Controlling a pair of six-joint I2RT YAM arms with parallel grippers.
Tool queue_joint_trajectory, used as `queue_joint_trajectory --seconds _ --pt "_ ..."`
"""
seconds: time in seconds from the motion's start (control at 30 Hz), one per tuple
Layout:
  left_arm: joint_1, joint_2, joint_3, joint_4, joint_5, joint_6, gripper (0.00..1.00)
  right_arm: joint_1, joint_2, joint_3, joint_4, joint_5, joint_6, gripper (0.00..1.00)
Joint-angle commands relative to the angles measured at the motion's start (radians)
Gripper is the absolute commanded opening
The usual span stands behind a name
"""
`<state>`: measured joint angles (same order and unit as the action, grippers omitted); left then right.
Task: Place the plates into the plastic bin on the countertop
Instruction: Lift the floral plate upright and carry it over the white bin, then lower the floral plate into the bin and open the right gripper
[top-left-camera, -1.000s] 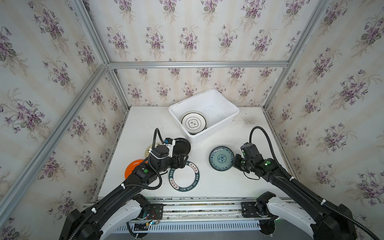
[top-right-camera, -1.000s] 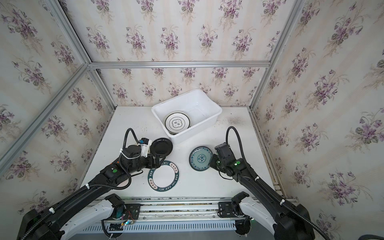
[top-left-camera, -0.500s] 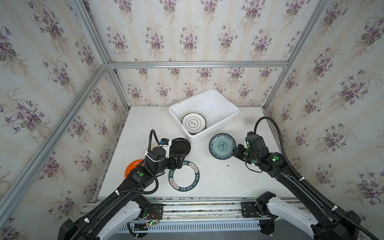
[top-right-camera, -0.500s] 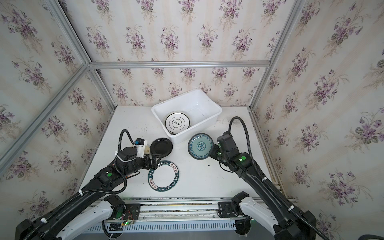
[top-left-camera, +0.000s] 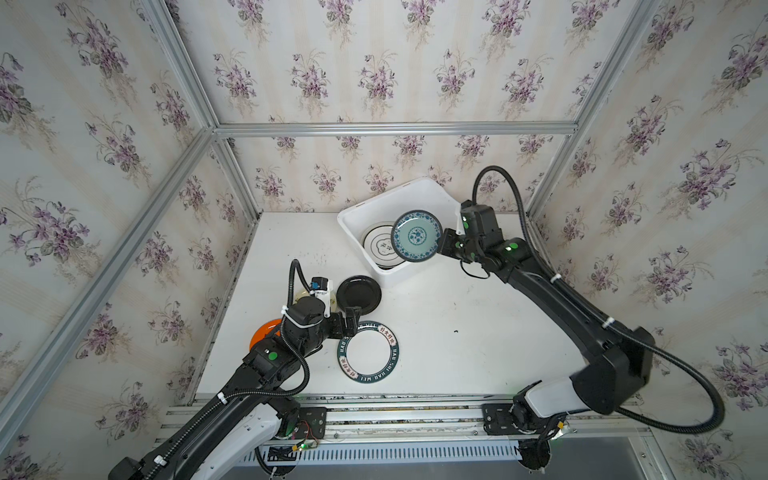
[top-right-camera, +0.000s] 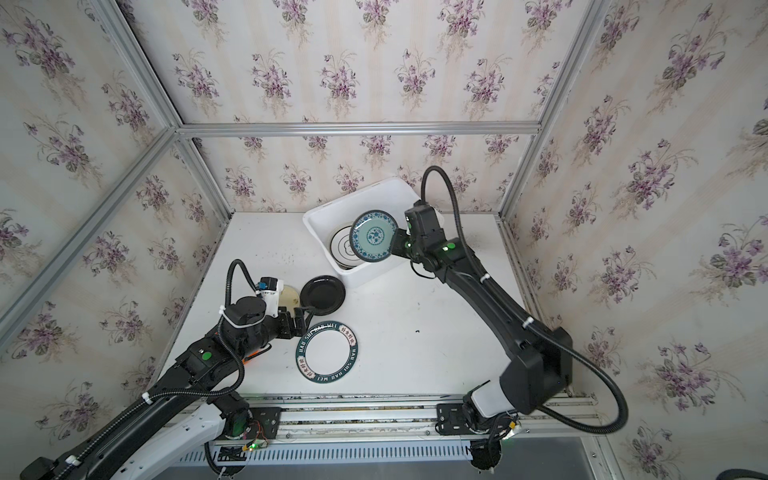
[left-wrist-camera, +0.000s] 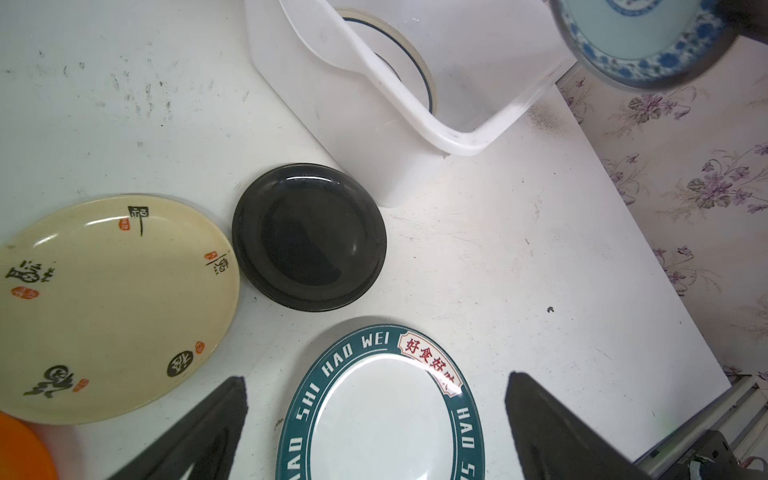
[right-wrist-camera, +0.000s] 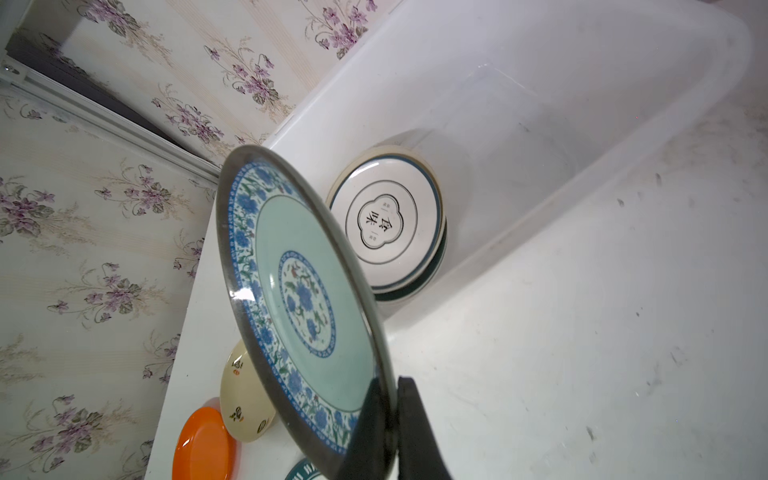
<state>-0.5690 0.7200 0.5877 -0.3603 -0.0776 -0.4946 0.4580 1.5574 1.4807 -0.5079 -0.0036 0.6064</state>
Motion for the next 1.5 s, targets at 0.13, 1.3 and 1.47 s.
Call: queue_joint_trajectory --seconds 0.13,1.3,1.47 --pt "0.005 0.041 0.039 -0.013 -0.045 -0.002 0.99 0.001 0.271 0.237 0.043 0.015 -0.09 0.0" --pt "0.073 0.038 0.249 -0.181 -0.209 0.047 0.99 0.019 0.927 0.912 -0.326 0.18 -0.096 0.0" --pt "0.072 0.004 0.178 -0.168 -0.207 0.019 0.99 0.019 0.955 0.922 -0.298 0.142 -0.085 0.06"
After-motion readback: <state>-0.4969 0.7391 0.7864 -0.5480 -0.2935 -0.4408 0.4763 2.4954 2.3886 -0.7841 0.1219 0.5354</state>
